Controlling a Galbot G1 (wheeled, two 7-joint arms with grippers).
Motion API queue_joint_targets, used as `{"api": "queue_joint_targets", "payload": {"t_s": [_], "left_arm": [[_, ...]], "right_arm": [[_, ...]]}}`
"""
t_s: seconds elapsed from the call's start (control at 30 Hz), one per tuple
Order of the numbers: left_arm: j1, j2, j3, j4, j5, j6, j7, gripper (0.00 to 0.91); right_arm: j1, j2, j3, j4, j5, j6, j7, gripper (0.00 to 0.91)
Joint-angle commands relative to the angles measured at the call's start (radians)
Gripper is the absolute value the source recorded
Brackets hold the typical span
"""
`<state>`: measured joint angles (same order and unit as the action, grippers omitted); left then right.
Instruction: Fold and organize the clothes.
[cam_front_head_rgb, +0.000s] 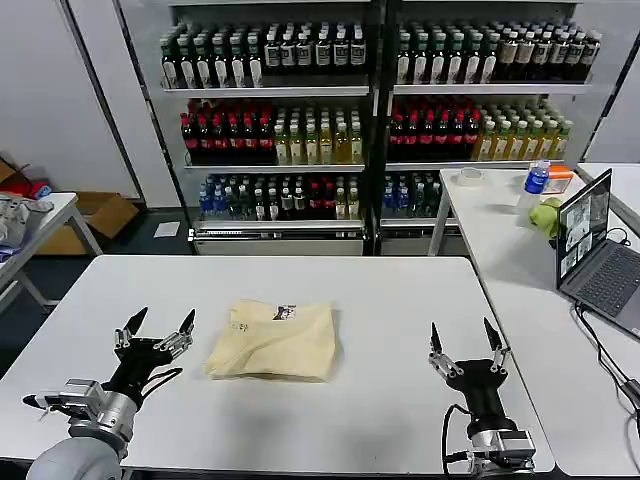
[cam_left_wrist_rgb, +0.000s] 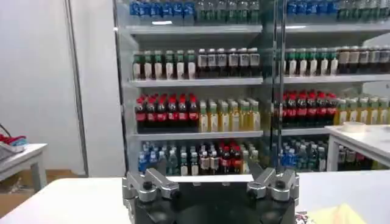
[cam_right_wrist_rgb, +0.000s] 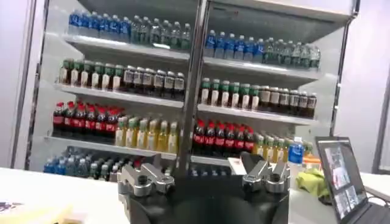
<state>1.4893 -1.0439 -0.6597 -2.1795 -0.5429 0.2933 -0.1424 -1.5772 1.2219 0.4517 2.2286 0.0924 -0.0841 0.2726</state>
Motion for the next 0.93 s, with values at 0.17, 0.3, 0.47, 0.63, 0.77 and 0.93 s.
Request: {"api": "queue_joint_targets", "payload": {"t_s": [0.17,0.3,0.47,0.63,0.77,0.93], "left_arm": [[0.001,0.002,0.004,-0.004,0.003,-0.003,0.003,0.907],[0.002,0.004,0.005,-0.005,0.003,-0.003,0.003,0.907],[0.003,0.007,0.005,-0.005,0.003,-0.003,0.006,0.907],[0.004,0.014,0.005,-0.006,0.003,-0.006,0.013,0.907],[0.003,0.017,0.004,-0.007,0.003,-0.006,0.013,0.907],[0.005,0.017,0.004,-0.006,0.003,-0.008,0.015,0.907]], "right_arm": [[-0.021,0.009,0.008,0.018,-0.042,0.003,0.025,0.907],[-0.027,0.01,0.012,0.025,-0.042,-0.006,0.029,0.907],[-0.036,0.009,0.019,0.038,-0.047,-0.005,0.025,0.907],[-0.043,0.007,0.025,0.046,-0.06,-0.005,0.021,0.907],[-0.046,0.007,0.031,0.047,-0.066,-0.006,0.025,0.907],[-0.038,0.013,0.032,0.041,-0.045,-0.013,0.007,0.907]]}}
